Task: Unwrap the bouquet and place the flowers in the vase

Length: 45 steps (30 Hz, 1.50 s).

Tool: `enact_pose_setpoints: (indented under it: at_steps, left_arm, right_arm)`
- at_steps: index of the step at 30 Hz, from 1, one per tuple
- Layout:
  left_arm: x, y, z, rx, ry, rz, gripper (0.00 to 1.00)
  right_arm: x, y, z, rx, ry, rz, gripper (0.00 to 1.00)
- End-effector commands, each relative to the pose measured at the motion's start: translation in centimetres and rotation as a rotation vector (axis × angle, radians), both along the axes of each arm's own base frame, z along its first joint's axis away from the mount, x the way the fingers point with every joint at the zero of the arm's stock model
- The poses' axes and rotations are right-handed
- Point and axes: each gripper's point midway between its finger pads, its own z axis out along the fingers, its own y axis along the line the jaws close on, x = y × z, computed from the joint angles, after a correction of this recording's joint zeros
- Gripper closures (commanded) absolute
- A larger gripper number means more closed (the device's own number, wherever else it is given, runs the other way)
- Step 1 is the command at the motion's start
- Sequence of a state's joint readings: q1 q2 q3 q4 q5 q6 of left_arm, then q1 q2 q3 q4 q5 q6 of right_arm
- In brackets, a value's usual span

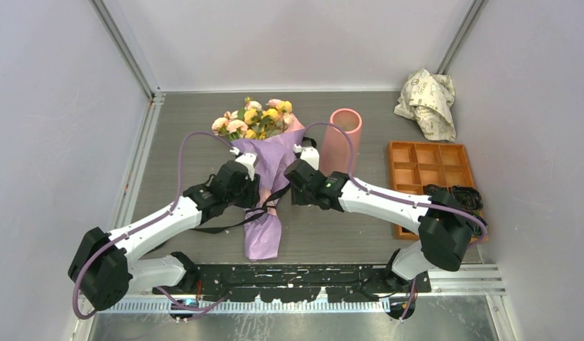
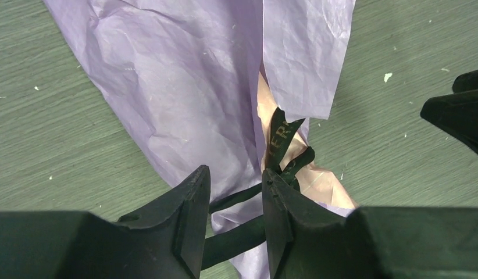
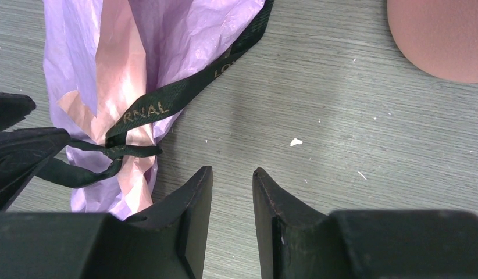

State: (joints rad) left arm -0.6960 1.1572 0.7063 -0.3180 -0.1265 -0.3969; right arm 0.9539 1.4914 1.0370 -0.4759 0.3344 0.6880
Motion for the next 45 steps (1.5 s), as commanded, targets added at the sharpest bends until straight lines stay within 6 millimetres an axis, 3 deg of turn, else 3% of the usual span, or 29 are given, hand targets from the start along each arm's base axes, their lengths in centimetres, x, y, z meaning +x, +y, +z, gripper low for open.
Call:
enact_pose_setpoints:
  at_steps: [1,12,27,45]
  left_arm:
    - [0.3,-0.8,0.6,-0.009,-0.009,-0.047,0.62]
    - [-0.8,-1.5,-0.2,-0.042,0.040,-0.086,0.64]
    - [-0.4,-1.4,-2.0,0.008,0.073,-0.069,0.68]
    - [-3.4,-1.6,-2.5,-0.054,0.127,-0.074,0.72]
  right_arm:
    - [0.2,0.6,2.3,0.081,-0.051,-0.009,0.62]
    - [0.2,0.6,2.3,0.086,-0.053,-0.006,0.62]
    - [0.2,0.5,2.4,0.084,-0.060,-0.006,0.62]
    - [0.4,0.6,2.1,0.071,-0.060,0.004,0.62]
